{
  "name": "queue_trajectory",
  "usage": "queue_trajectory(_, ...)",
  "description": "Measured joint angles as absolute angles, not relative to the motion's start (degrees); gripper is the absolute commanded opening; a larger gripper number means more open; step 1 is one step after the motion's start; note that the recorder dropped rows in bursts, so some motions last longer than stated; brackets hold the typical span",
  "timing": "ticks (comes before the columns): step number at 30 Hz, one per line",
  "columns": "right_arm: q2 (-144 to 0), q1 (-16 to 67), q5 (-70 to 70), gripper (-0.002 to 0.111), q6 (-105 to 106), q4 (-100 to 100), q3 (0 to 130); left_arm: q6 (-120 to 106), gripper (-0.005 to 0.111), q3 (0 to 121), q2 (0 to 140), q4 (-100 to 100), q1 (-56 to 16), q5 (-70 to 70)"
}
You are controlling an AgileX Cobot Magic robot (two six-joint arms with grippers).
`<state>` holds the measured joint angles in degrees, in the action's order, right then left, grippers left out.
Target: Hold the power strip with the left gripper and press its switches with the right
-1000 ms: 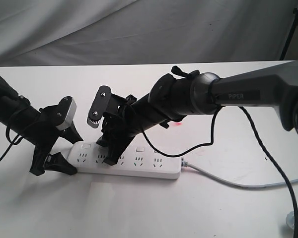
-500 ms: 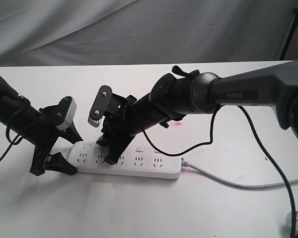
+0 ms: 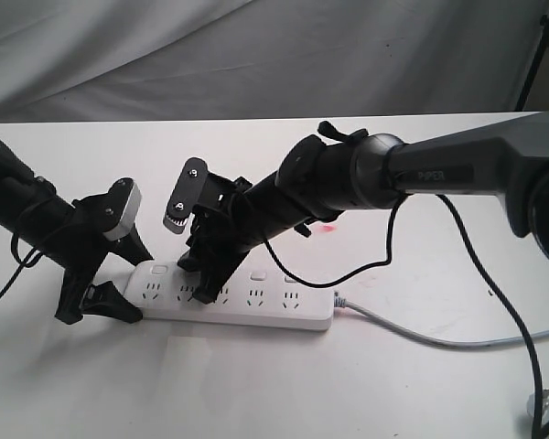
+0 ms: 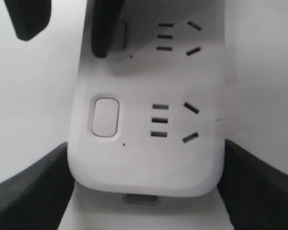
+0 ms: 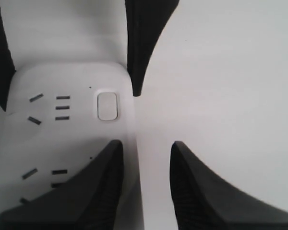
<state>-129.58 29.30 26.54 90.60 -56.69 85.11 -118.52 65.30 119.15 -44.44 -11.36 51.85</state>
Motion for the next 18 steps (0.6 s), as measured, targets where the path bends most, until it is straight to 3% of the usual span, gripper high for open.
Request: queue_trajectory(18, -119.7, 29.0, 29.2, 0.032, 91.1, -56.2, 82.2, -118.5, 0.069, 65.3, 119.1, -44.4, -11.4, 51.8)
